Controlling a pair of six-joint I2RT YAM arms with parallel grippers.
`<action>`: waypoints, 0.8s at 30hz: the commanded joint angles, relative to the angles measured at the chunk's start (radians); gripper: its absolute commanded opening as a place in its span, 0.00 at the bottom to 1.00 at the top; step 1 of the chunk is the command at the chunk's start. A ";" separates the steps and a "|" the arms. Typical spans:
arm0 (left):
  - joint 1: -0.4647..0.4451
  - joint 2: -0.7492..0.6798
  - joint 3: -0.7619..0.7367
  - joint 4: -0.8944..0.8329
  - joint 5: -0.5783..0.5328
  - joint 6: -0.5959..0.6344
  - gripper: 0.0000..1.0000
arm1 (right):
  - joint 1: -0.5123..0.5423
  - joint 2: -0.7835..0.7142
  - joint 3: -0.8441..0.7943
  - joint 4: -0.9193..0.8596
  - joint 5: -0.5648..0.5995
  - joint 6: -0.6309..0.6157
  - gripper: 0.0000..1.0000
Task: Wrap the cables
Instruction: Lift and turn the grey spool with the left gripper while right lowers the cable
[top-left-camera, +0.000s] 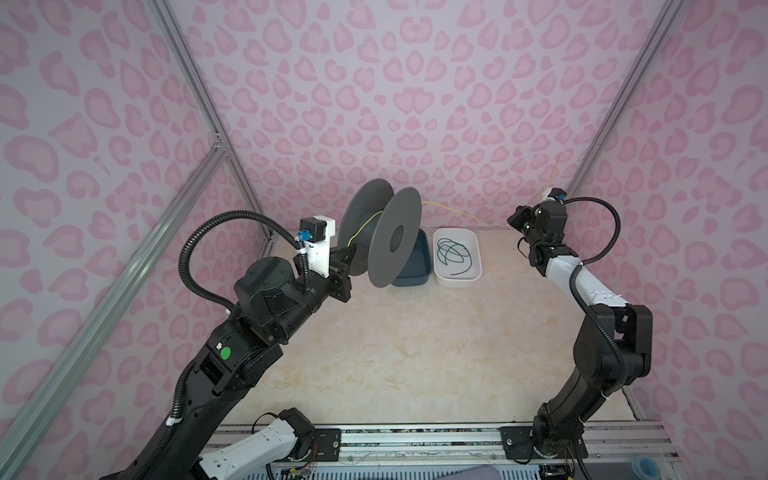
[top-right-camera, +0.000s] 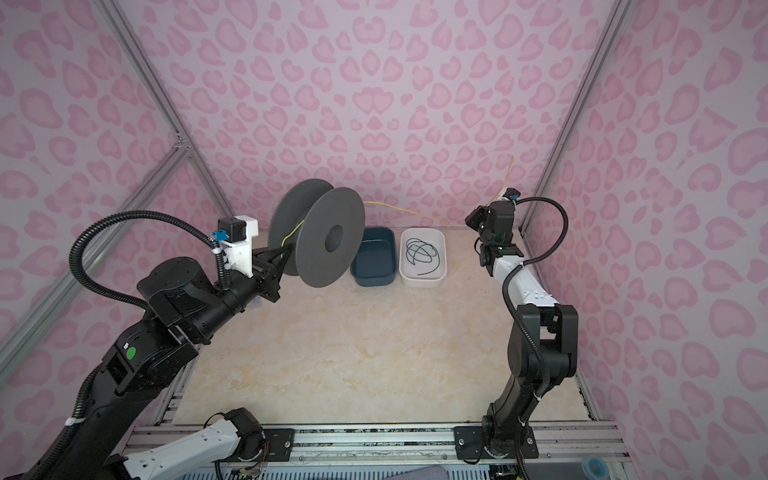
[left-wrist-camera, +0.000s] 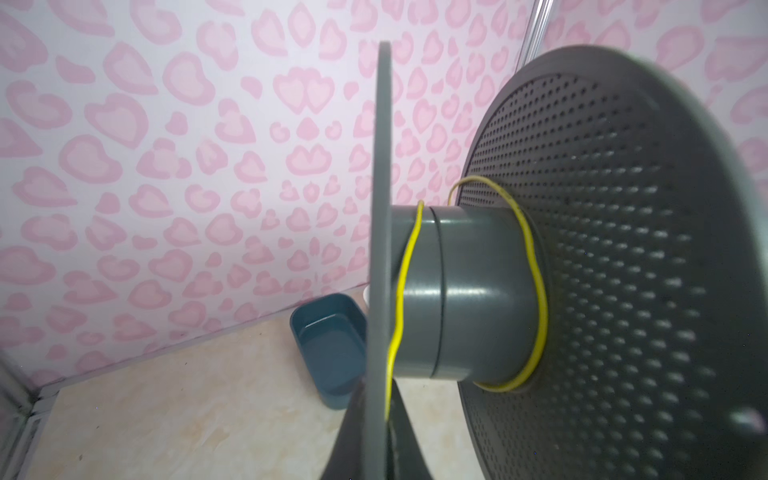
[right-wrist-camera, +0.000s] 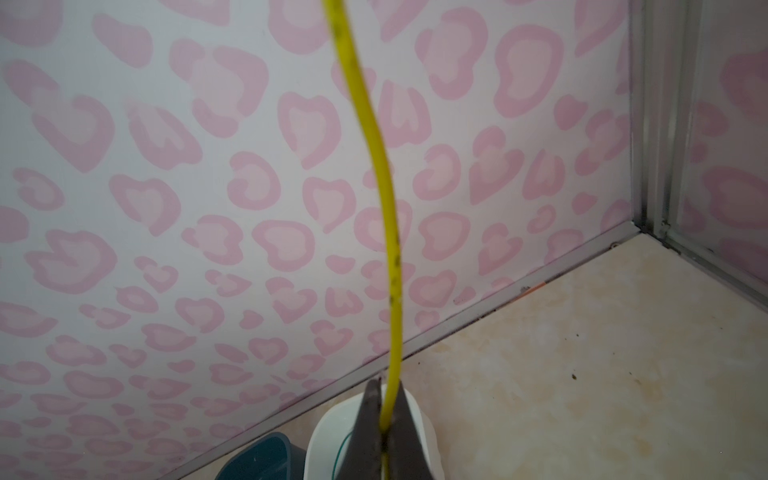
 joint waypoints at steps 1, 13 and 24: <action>0.053 0.026 0.039 0.197 0.160 -0.085 0.04 | 0.012 -0.022 -0.077 0.082 0.043 -0.004 0.00; 0.195 0.162 0.027 0.396 0.134 -0.285 0.04 | 0.199 -0.202 -0.400 0.185 0.075 -0.028 0.00; 0.212 0.336 0.000 0.593 -0.018 -0.392 0.04 | 0.491 -0.354 -0.583 0.149 0.200 -0.073 0.00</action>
